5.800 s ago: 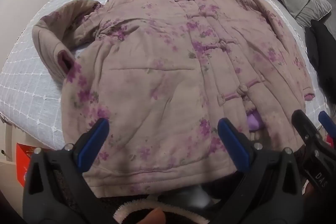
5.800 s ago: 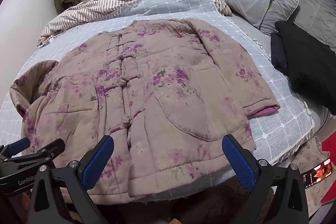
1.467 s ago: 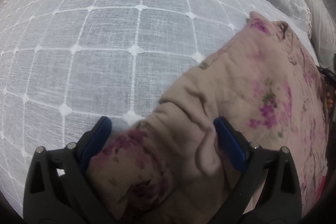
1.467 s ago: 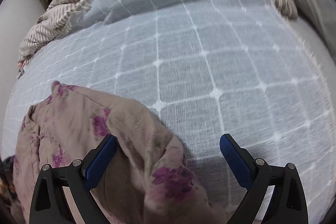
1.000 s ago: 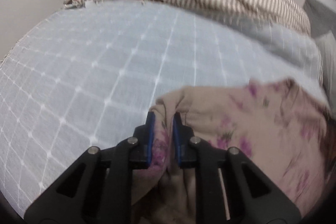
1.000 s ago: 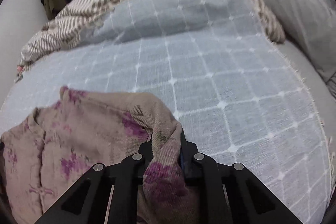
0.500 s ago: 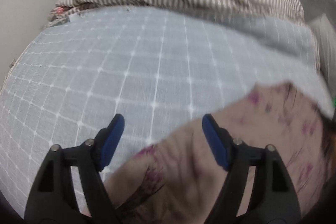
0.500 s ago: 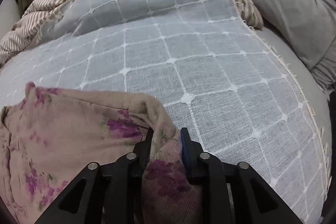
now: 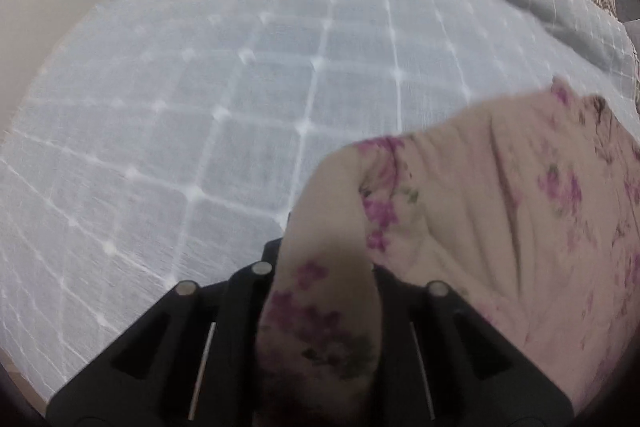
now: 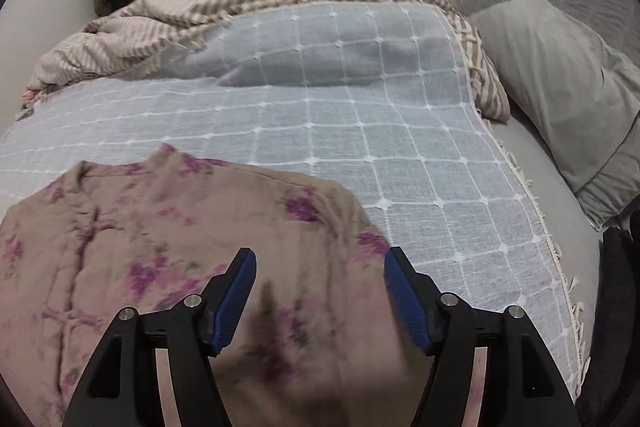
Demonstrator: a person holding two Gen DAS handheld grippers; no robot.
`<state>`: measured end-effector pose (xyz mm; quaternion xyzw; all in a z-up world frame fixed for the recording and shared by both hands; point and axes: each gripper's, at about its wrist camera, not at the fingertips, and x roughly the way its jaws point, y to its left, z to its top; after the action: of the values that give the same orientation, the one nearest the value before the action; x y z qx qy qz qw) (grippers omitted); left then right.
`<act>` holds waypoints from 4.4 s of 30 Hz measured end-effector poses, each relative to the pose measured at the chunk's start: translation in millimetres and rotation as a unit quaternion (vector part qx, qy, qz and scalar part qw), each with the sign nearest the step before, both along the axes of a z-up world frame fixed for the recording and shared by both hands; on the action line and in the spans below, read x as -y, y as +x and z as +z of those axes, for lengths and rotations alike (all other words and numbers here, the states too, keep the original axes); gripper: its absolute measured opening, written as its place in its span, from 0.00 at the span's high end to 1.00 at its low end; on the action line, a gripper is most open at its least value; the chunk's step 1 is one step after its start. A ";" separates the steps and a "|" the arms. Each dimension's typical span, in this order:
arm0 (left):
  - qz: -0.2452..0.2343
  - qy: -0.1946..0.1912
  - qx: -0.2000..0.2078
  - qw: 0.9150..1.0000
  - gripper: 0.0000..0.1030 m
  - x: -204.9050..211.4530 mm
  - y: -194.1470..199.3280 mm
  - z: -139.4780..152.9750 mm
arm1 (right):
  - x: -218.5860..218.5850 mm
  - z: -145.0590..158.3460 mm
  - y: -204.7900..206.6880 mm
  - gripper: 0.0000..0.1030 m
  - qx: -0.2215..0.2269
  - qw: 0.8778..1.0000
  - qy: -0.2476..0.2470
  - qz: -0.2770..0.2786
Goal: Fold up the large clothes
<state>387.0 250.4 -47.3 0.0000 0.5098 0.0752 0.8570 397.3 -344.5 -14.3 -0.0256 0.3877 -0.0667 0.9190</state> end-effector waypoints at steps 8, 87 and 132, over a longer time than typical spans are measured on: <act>0.035 0.087 0.101 0.990 0.90 7.0 41.8 47.8 | -15.4 22.2 -11.0 0.31 0.000 0.999 -0.035 0.007; 0.309 0.082 0.064 0.945 0.22 -288.5 -120.9 51.4 | -186.9 -55.2 -187.1 0.17 -0.093 0.986 0.073 0.114; 0.126 -0.195 0.125 0.965 0.02 -15.5 -227.0 51.5 | 4.3 -9.8 -324.8 0.17 -0.019 0.994 0.076 -0.081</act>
<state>160.0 265.9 4.2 -0.2403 0.3989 0.0814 0.8812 72.5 -348.8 -24.1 0.0752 0.4095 -0.1110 0.9024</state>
